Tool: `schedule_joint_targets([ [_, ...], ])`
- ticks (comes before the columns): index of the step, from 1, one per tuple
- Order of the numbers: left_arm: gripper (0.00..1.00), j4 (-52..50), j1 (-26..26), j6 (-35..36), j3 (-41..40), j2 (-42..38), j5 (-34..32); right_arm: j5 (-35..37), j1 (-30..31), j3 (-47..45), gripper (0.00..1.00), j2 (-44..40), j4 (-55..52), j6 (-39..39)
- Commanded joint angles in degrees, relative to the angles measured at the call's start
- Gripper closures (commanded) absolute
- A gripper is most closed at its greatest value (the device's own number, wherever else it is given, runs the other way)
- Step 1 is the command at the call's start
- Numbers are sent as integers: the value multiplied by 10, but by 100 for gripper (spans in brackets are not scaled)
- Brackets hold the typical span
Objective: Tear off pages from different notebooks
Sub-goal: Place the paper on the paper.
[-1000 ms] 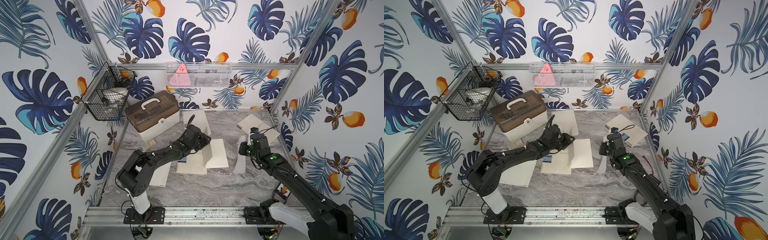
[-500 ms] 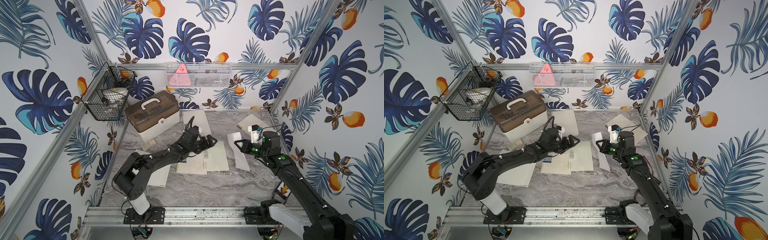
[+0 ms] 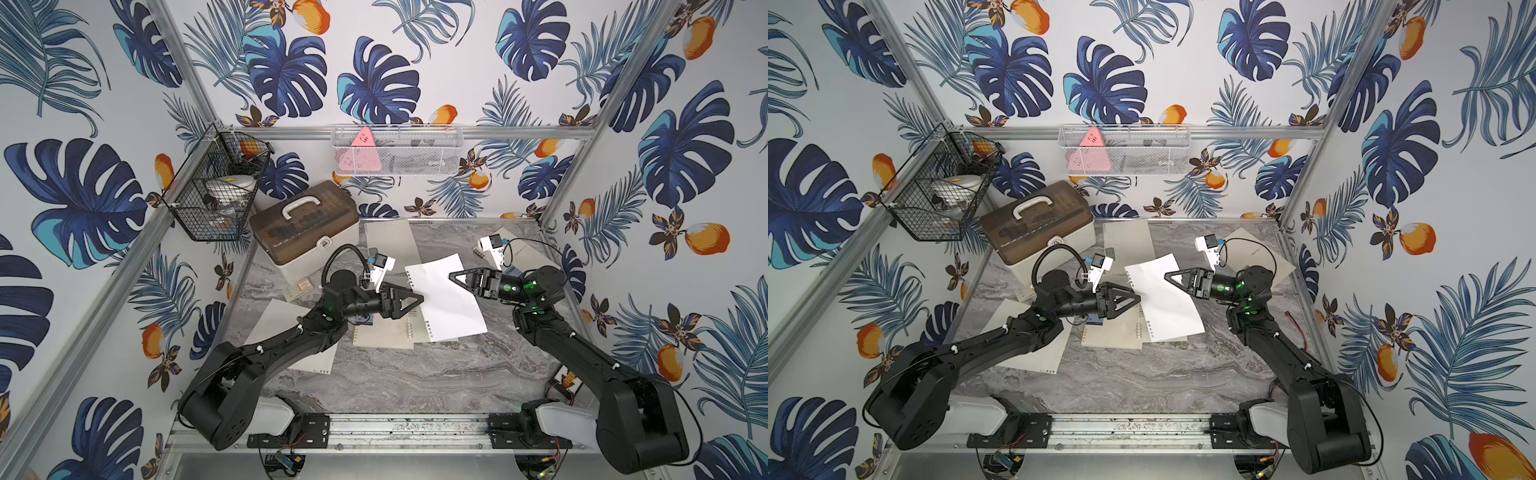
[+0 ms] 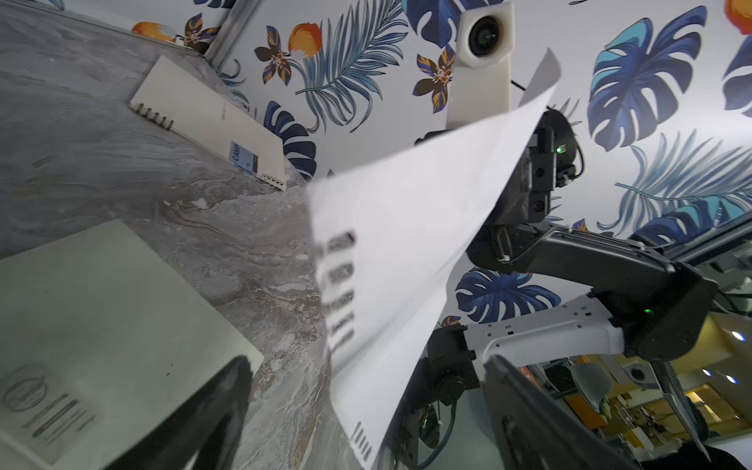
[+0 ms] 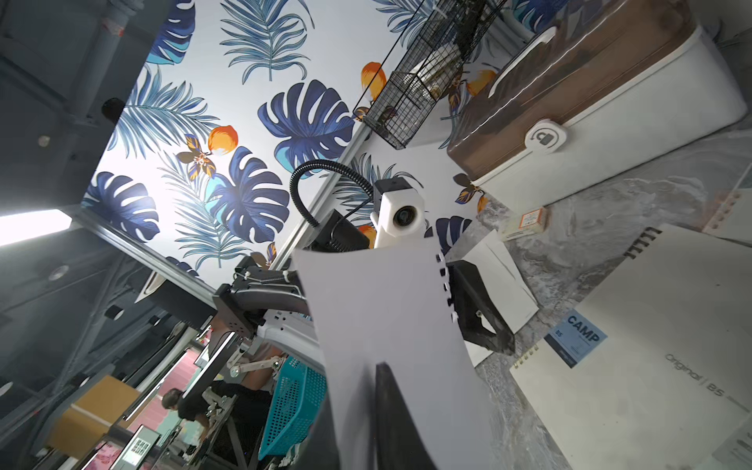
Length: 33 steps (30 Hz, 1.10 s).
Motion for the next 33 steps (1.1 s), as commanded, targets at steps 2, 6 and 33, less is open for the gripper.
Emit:
schedule_joint_targets([
  [2,34,194,1,-84,4,44,53,-19,5,3,88,55,227,151],
  [6,48,228,1,-105,1,60,52,-12,5,1,89,67,225,145],
  [33,100,-581,472,-45,-94,-220,-238,726,307,211,30,121,-900,-517],
])
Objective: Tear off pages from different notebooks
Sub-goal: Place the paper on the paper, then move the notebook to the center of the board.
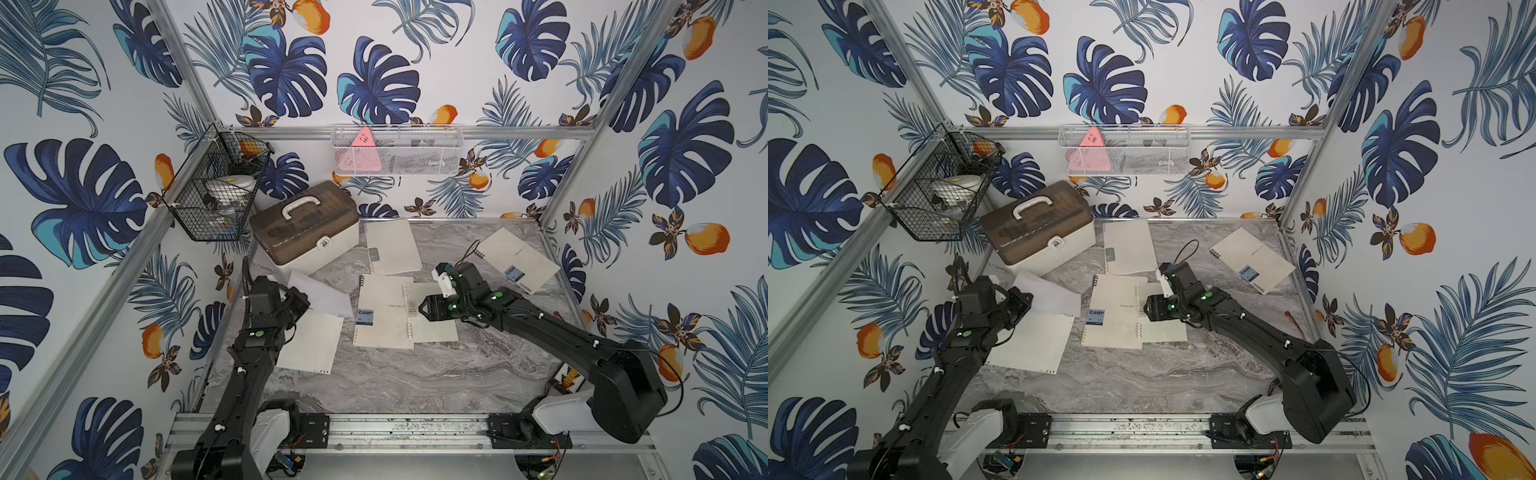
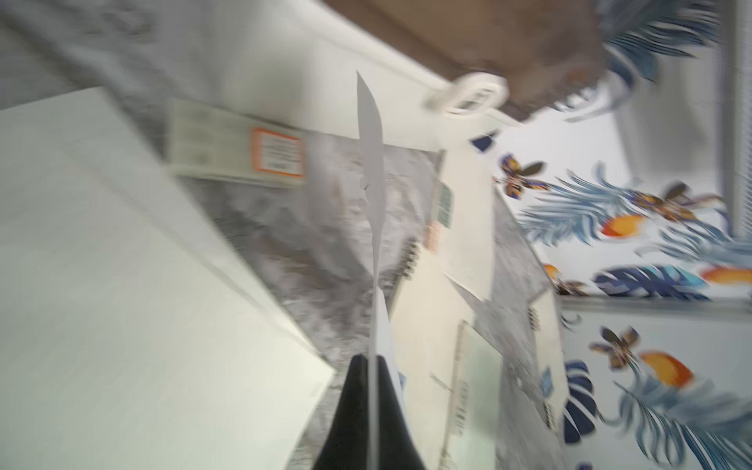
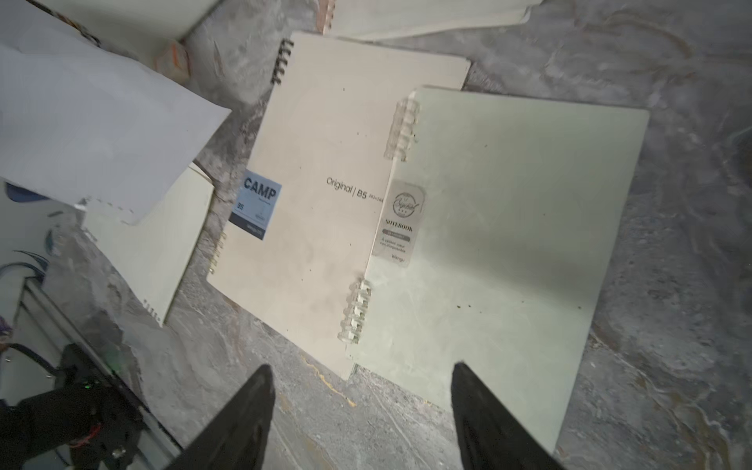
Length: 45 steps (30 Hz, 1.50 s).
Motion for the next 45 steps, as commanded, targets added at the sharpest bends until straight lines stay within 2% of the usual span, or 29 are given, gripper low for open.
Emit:
schedule_joint_targets([
  [1,100,-10,70,-15,-27,52,92,122,47,18,30,43,-34,-1],
  [4,100,4,110,-7,-39,101,119,132,69,27,32,89,-32,11],
  [5,90,3,116,-5,-42,103,115,136,74,28,32,99,-28,12],
  [7,50,-6,123,-6,-46,88,100,149,80,31,32,121,-24,17],
  [10,24,-55,123,1,-31,43,59,142,80,37,32,149,-15,16],
  [13,2,-108,124,9,-7,-7,16,128,81,39,32,157,-2,22],
  [16,1,-130,125,12,11,-24,10,130,84,43,32,159,14,30],
  [20,1,-143,126,8,19,-11,16,186,85,71,32,200,-7,36],
  [28,1,-194,150,30,52,-16,-12,245,71,116,35,257,-50,45],
  [32,1,-169,164,23,44,-11,33,224,32,94,43,239,-34,44],
  [34,1,-129,164,7,28,-18,78,214,5,87,49,236,-25,37],
  [37,1,-52,152,-25,2,-37,140,165,-40,91,49,248,-11,26],
  [40,1,-37,117,-21,12,-47,145,131,-59,120,50,271,-11,5],
  [45,1,-55,93,8,35,-51,150,122,-90,193,65,346,-36,-15],
])
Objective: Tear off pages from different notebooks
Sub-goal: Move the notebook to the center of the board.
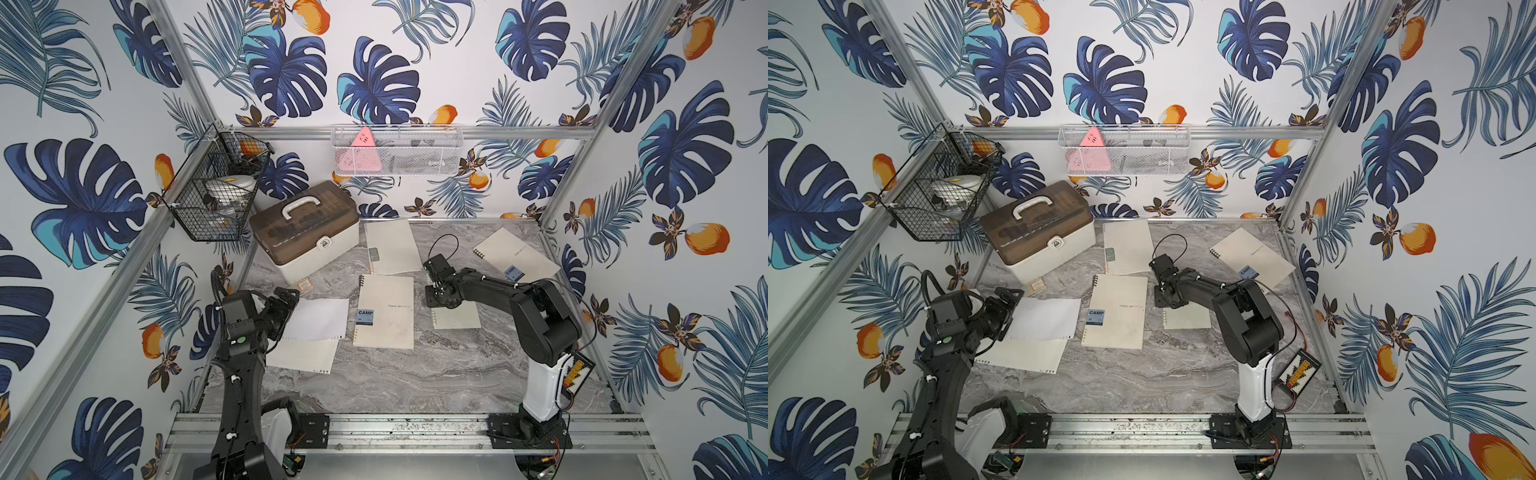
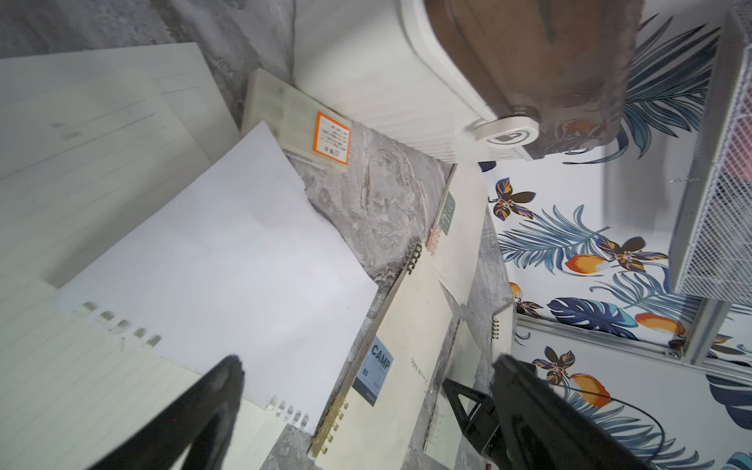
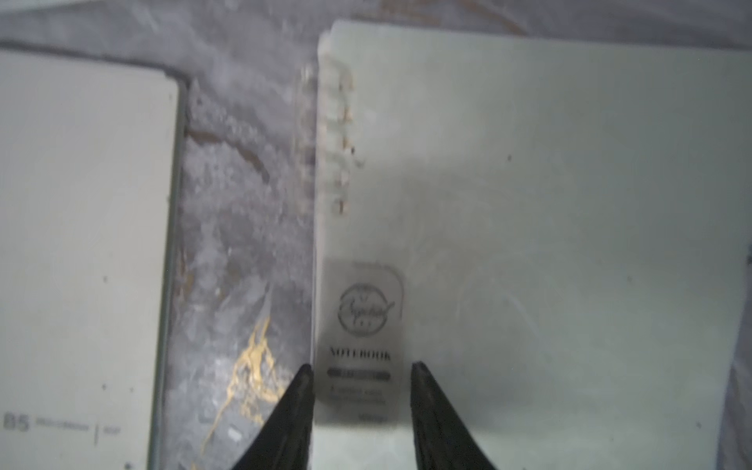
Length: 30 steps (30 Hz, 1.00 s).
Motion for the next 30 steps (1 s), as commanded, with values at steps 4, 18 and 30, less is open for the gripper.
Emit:
schedule_joint_targets([
  [4,1,37,-40,13,-3,-8,43,-36,-26,67,72,88,-44,-29],
  [18,1,27,-139,14,2,-28,10,-56,-101,405,67,229,-141,-171],
  [30,1,66,-226,10,0,-8,-22,-34,-240,393,41,160,-173,-206],
])
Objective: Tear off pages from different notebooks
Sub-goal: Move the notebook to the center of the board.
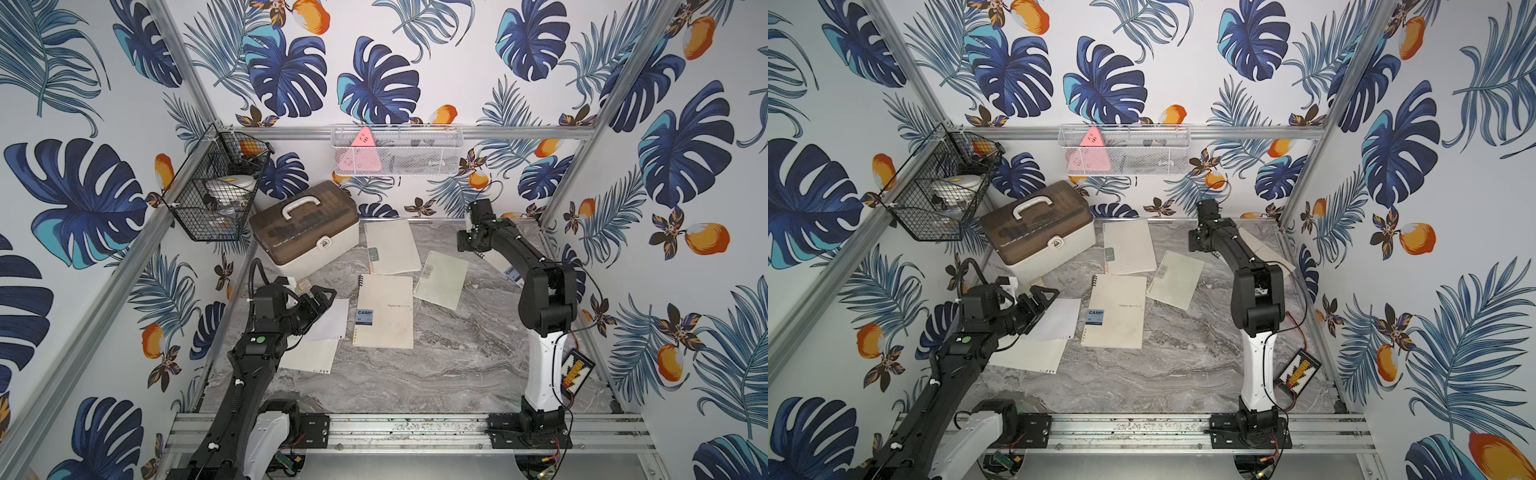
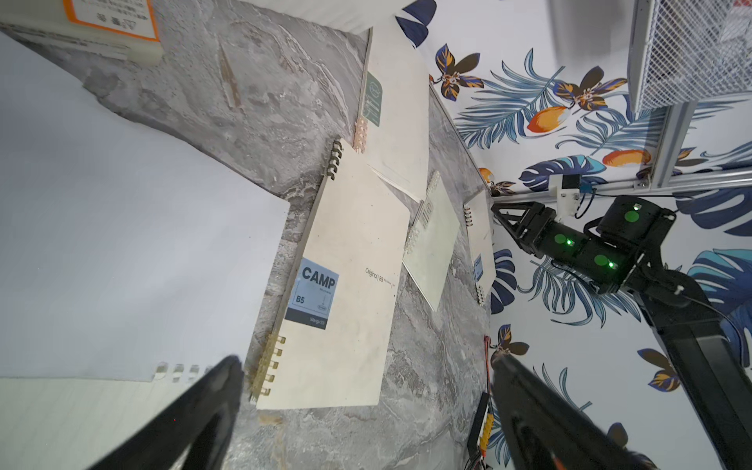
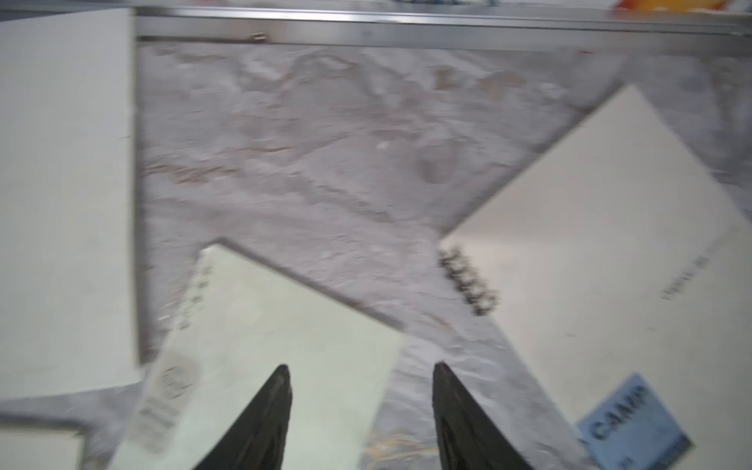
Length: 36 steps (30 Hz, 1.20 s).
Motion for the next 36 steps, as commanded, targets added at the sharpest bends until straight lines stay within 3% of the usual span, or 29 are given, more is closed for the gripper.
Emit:
schedule_joint_targets([
  [1,1,33,-21,6,6,8,-25,-20,-28,50,41,47,-55,-35],
  [4,1,36,-63,9,11,22,-43,-59,-41,113,41,111,-66,-76],
  [7,1,34,-88,13,14,30,-58,-47,-45,178,41,165,-91,-100],
  [13,1,40,-123,14,9,44,-77,-21,-58,202,43,196,-84,-118],
  [19,1,70,-152,-2,5,65,-86,-29,-58,136,65,176,-86,-121],
  [23,1,80,-179,-2,12,74,-104,-6,-58,62,76,121,-96,-78],
  [29,1,101,-275,10,59,154,-167,-17,-51,-70,79,-11,-119,48],
  [33,1,132,-365,13,102,233,-215,-73,-33,-171,76,-101,-106,96],
  [36,1,155,-422,19,149,312,-230,-71,-32,-225,65,-170,-95,105],
])
